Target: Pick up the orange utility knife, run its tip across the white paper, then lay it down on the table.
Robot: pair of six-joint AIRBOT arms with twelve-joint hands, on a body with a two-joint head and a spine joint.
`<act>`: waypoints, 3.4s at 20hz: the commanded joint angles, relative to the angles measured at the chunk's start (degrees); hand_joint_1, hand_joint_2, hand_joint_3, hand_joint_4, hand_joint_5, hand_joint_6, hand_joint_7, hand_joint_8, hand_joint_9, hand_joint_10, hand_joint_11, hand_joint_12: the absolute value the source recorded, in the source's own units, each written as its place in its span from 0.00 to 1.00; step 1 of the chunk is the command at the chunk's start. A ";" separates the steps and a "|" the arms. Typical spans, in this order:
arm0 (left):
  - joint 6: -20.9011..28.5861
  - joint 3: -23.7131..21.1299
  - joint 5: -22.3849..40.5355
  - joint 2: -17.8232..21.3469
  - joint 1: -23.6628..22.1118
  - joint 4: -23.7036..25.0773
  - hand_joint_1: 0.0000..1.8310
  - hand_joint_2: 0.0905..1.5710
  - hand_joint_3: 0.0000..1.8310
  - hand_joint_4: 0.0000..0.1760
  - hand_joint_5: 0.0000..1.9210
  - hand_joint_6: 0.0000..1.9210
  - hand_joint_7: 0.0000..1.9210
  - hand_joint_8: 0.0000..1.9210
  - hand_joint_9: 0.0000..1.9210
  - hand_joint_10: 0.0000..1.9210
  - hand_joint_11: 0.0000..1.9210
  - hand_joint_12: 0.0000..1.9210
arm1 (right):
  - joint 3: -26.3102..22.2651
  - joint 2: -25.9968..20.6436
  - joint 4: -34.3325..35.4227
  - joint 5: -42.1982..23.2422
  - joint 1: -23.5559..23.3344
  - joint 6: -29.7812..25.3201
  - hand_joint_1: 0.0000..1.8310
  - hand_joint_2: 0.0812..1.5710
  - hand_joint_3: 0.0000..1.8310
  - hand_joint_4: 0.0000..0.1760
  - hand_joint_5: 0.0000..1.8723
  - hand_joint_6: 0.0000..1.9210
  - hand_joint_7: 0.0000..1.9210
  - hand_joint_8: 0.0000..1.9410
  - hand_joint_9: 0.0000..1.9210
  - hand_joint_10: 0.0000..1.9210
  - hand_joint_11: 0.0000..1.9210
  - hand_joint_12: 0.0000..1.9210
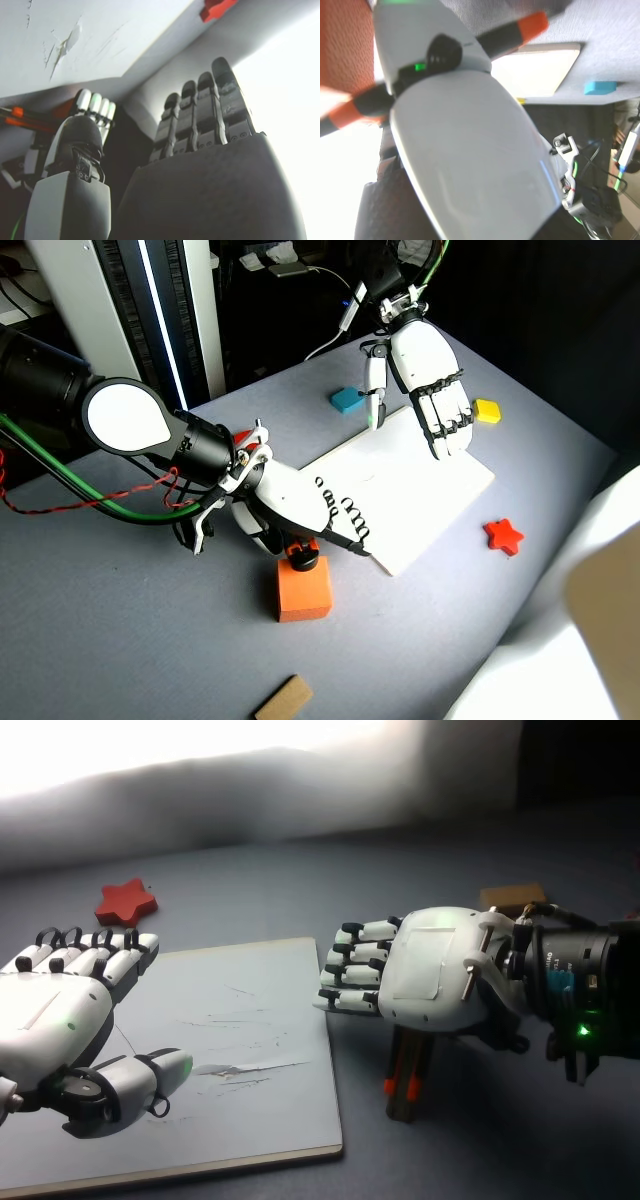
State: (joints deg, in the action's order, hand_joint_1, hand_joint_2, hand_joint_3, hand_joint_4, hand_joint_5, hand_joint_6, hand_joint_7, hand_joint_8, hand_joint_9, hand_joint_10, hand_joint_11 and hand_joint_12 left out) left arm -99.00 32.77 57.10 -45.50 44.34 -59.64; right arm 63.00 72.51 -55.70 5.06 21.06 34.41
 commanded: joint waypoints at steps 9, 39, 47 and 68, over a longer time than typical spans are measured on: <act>0.07 -0.52 5.43 0.09 -0.19 2.93 0.12 0.81 0.00 0.13 0.00 0.00 0.05 0.00 0.06 0.00 0.00 0.33 | -0.08 -0.16 -0.52 -3.01 0.19 -0.05 0.58 0.69 0.32 0.14 0.31 0.93 0.30 0.96 0.35 0.99 0.32 1.00; 1.21 9.97 1.99 0.32 -1.85 0.48 0.11 0.83 0.00 0.12 0.00 0.00 0.04 0.00 0.05 0.00 0.00 0.28 | 2.50 6.19 30.66 -27.30 -2.81 47.80 0.83 0.58 0.31 1.00 0.75 1.00 0.81 1.00 0.86 1.00 0.88 1.00; 0.97 14.91 -0.58 1.35 -1.75 0.20 0.10 0.83 0.00 0.13 0.00 0.00 0.04 0.00 0.05 0.00 0.00 0.28 | 13.75 17.97 35.18 -35.08 -0.34 55.49 0.84 0.59 0.28 1.00 0.75 1.00 0.81 1.00 0.86 1.00 0.88 1.00; 0.13 18.08 -1.56 0.96 -0.97 -0.65 0.11 0.83 0.00 0.13 0.00 0.00 0.05 0.00 0.06 0.00 0.00 0.31 | 28.58 30.75 26.81 -46.20 -0.59 57.04 0.84 0.61 0.26 1.00 0.75 1.00 0.81 1.00 0.85 1.00 0.88 1.00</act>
State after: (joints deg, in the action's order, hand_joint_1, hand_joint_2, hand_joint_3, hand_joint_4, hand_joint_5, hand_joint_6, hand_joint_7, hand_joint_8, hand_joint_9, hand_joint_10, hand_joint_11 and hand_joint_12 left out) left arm -98.74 50.39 50.15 -44.84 43.46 -62.57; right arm 91.85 103.31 -29.74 -33.67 21.41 90.96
